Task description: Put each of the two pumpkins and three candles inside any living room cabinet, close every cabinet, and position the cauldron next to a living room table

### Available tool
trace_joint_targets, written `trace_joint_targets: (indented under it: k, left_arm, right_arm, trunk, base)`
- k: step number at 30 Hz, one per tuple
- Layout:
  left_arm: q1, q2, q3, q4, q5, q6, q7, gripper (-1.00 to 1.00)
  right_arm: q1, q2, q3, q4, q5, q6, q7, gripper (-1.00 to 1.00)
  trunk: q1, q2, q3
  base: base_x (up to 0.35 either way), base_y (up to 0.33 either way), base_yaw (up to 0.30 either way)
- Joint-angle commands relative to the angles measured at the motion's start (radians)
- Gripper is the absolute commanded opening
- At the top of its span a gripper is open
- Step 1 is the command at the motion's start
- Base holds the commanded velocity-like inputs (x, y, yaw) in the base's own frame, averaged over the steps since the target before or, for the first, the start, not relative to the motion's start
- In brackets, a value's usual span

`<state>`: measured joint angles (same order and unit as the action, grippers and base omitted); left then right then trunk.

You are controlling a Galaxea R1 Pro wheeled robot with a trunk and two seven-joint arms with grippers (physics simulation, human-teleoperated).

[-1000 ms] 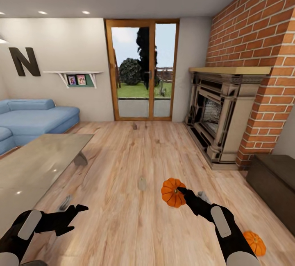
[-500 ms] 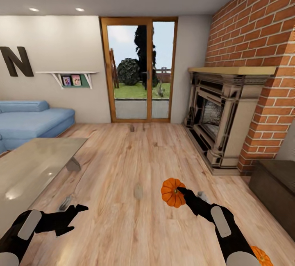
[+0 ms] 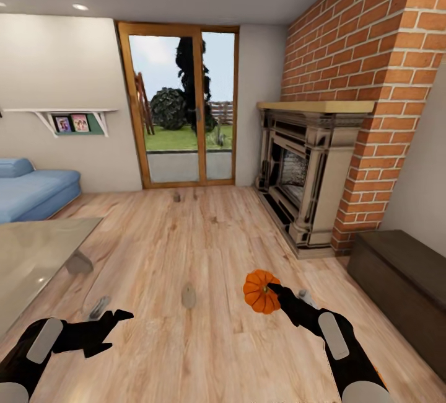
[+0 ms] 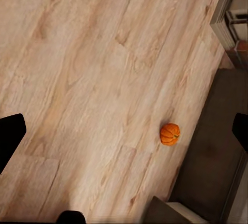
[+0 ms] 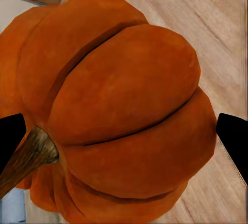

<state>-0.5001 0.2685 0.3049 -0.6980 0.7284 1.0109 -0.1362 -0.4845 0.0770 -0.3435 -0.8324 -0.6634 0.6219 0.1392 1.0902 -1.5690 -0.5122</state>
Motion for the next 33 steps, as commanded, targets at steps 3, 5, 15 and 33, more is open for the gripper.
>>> trace_joint_targets:
  k: [3, 5, 15, 33]
  left_arm:
    - [0.0, 0.0, 0.0, 0.0, 0.0, 0.0, 0.0, 1.0]
    - [0.0, 0.0, 0.0, 0.0, 0.0, 0.0, 0.0, 1.0]
    - [0.0, 0.0, 0.0, 0.0, 0.0, -0.001, 0.001, 1.0]
    - [0.0, 0.001, 0.0, 0.0, 0.0, 0.0, 0.0, 1.0]
  right_arm:
    - [0.0, 0.001, 0.001, -0.001, -0.009, 0.0, 0.0, -1.0]
    - [0.0, 0.002, 0.001, -0.001, -0.009, -0.001, 0.0, -1.0]
    - [0.0, 0.003, 0.001, -0.001, -0.009, -0.001, 0.0, -1.0]
    - [0.0, 0.003, 0.001, -0.001, -0.009, -0.001, 0.0, -1.0]
  trunk:
    - [0.0, 0.0, 0.0]
    - [0.0, 0.0, 0.0]
    - [0.0, 0.0, 0.0]
    - [0.0, 0.0, 0.0]
  base:
    - [0.119, 0.0, -0.276]
    - [0.232, 0.0, -0.276]
    - [0.316, 0.0, -0.276]
    - [0.292, 0.0, -0.277]
